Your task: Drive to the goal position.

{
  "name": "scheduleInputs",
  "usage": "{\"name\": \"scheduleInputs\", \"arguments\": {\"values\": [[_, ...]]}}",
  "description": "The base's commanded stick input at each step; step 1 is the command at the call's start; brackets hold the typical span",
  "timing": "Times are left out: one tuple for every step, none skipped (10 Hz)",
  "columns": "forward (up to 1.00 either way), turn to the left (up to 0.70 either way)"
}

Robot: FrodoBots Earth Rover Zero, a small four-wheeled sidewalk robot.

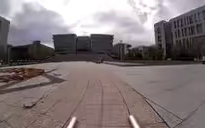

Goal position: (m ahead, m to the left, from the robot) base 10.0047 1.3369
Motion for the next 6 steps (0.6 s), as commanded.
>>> {"name": "scheduleInputs", "arguments": {"values": [[0.70,0.04],[0.70,0.04],[0.70,0.04],[0.70,0.04],[0.70,0.04],[0.70,0.04]]}}
